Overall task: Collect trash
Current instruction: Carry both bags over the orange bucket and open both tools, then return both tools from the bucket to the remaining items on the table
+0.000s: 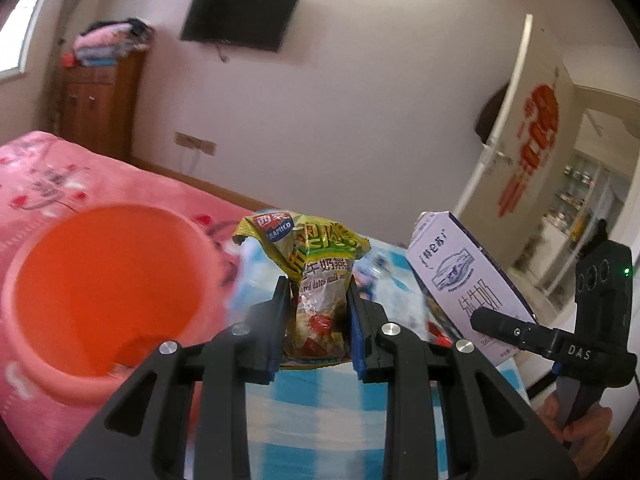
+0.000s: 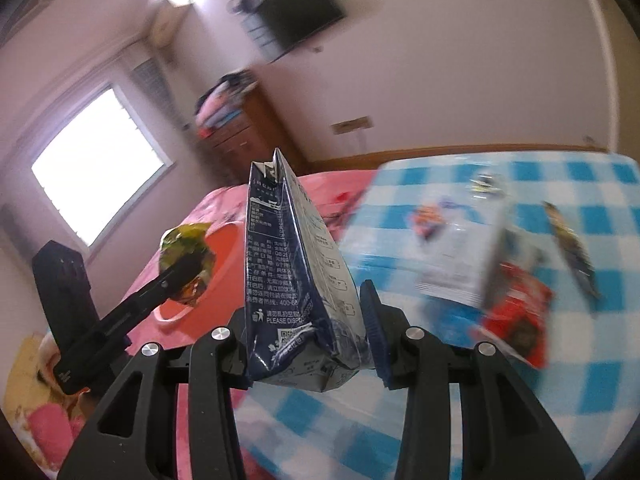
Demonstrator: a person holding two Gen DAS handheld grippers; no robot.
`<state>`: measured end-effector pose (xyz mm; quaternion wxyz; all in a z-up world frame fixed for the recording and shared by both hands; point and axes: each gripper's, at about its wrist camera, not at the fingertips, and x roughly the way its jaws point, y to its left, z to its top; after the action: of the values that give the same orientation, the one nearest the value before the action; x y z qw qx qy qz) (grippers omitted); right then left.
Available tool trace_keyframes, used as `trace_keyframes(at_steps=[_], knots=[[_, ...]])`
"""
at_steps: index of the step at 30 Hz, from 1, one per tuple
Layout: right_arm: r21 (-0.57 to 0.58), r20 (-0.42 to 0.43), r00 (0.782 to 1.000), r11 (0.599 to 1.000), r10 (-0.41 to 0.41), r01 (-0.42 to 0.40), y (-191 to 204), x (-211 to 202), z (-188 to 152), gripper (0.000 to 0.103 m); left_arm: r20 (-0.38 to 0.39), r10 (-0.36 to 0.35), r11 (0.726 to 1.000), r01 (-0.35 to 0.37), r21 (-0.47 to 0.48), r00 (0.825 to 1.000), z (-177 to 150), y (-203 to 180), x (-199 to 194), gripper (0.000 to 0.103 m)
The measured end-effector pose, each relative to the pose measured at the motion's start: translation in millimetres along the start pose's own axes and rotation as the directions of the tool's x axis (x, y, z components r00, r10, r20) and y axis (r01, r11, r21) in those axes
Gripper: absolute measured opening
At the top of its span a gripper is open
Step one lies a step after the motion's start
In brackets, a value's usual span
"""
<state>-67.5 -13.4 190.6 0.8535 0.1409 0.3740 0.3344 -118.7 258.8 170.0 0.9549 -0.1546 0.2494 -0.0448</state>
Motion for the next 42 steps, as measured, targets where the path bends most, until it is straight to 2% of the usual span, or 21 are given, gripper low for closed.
trace_keyframes(at_steps=[4, 9, 14, 18, 20, 21, 22, 24, 27, 29, 33, 42], knots=[[-0.04, -0.055, 0.994, 0.995, 0.091, -0.093, 41, 38, 16, 0.044, 0.037, 0.096, 0.995, -0.096, -0.021, 0.995, 12, 33, -16, 0.028], [-0.072, -0.137, 0.975, 0.98, 0.173, -0.184, 91, 88, 24, 0.044, 0.031, 0.198, 0.976, -0.194, -0.096, 0.98, 13, 80, -22, 0.028], [-0.077, -0.205, 0.953, 0.967, 0.225, -0.245, 127, 133, 27, 0.044, 0.003, 0.241, 0.962, -0.238, -0.135, 0.971, 12, 106, -18, 0.028], [-0.078, -0.243, 0.942, 0.963, 0.232, -0.258, 142, 156, 26, 0.046, -0.016, 0.26, 0.953, -0.259, -0.16, 0.965, 8, 119, -14, 0.029], [-0.079, -0.252, 0.941, 0.965, 0.224, -0.251, 144, 165, 26, 0.049, -0.023, 0.282, 0.944, -0.281, -0.173, 0.959, 5, 124, -15, 0.036], [-0.076, -0.251, 0.942, 0.966, 0.222, -0.248, 142, 168, 27, 0.061, -0.021, 0.293, 0.94, -0.292, -0.176, 0.956, 4, 126, -16, 0.051], [-0.073, -0.241, 0.945, 0.967, 0.22, -0.244, 143, 169, 27, 0.068, -0.009, 0.321, 0.931, -0.318, -0.178, 0.947, 3, 127, -18, 0.069], [-0.074, -0.206, 0.953, 0.967, 0.224, -0.243, 139, 163, 27, 0.08, 0.009, 0.359, 0.919, -0.352, -0.175, 0.933, 4, 128, -22, 0.077], [-0.092, -0.148, 0.97, 0.974, 0.191, -0.206, 131, 149, 27, 0.087, 0.009, 0.368, 0.915, -0.36, -0.179, 0.93, 3, 130, -25, 0.085], [-0.098, -0.1, 0.98, 0.979, 0.171, -0.18, 122, 135, 26, 0.09, 0.011, 0.364, 0.916, -0.356, -0.188, 0.931, 2, 131, -27, 0.085], [-0.119, -0.02, 0.994, 0.987, 0.105, -0.107, 108, 112, 23, 0.091, 0.021, 0.357, 0.92, -0.347, -0.182, 0.934, 2, 124, -27, 0.089], [-0.095, 0.059, 0.998, 0.995, 0.009, -0.004, 64, 84, 2, 0.094, 0.074, 0.317, 0.943, -0.306, -0.132, 0.946, 1, 92, -29, 0.091]])
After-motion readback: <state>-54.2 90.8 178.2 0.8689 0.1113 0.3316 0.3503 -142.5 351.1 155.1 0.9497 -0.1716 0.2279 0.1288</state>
